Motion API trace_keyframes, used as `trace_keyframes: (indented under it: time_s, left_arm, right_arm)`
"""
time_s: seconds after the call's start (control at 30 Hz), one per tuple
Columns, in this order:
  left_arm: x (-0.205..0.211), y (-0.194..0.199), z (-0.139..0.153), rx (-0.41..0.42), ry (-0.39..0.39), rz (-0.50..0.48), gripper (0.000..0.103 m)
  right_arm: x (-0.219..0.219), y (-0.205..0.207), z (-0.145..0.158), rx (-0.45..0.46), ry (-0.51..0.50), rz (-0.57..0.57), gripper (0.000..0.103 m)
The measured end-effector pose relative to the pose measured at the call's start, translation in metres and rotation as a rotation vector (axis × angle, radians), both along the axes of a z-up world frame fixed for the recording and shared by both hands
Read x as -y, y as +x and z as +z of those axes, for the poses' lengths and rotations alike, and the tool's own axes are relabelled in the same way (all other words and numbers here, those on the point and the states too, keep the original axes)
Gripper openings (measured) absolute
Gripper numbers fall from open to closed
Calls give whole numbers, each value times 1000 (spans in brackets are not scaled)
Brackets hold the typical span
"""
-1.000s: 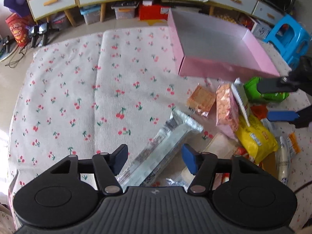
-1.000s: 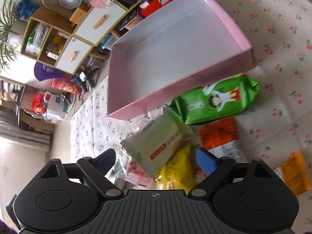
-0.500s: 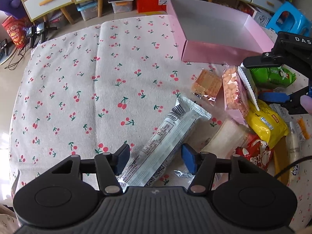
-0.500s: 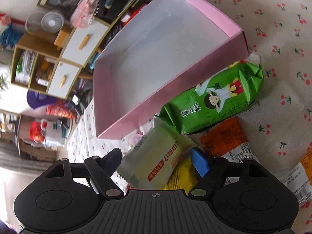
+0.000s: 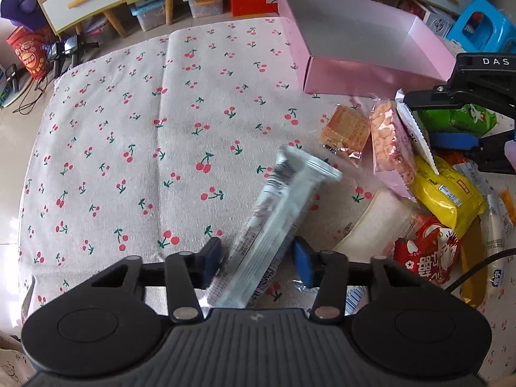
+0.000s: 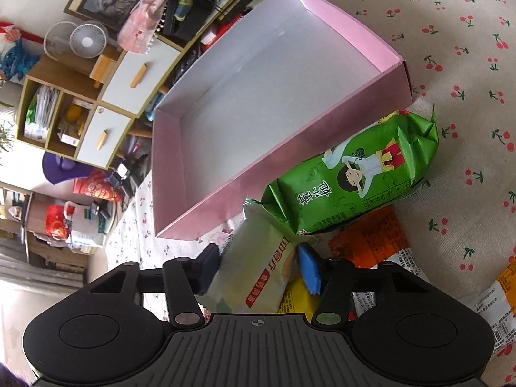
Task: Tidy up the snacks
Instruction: 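Carry both snacks into the pink box and open both tools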
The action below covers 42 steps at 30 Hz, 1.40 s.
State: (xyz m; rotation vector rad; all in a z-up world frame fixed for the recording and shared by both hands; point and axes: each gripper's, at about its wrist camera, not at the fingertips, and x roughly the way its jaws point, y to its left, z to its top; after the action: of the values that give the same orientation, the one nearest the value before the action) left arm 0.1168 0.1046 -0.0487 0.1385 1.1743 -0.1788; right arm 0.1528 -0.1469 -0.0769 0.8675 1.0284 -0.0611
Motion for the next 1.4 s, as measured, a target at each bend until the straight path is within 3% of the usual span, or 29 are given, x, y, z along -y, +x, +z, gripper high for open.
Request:
trace_keyframes:
  time_s: [0.07, 0.57, 0.9, 1.1, 1.2, 1.4]
  left_arm:
    - [0, 0, 0, 1, -2, 6, 39]
    - [-13, 6, 12, 13, -113, 109, 29]
    - [-5, 9, 29, 74, -158, 139, 28]
    - [10, 14, 45, 137, -186, 156, 28]
    - [20, 27, 49, 153, -209, 157, 28]
    - [47, 62, 50, 167, -242, 152, 28]
  right_arm:
    - [0, -1, 1, 2, 7, 3, 47]
    - [5, -9, 19, -13, -54, 61, 46]
    - [11, -17, 42, 14, 20, 111, 47]
    - [31, -16, 60, 91, 43, 60, 47]
    - [53, -12, 58, 112, 86, -5, 47]
    - [87, 6, 52, 137, 78, -104, 47]
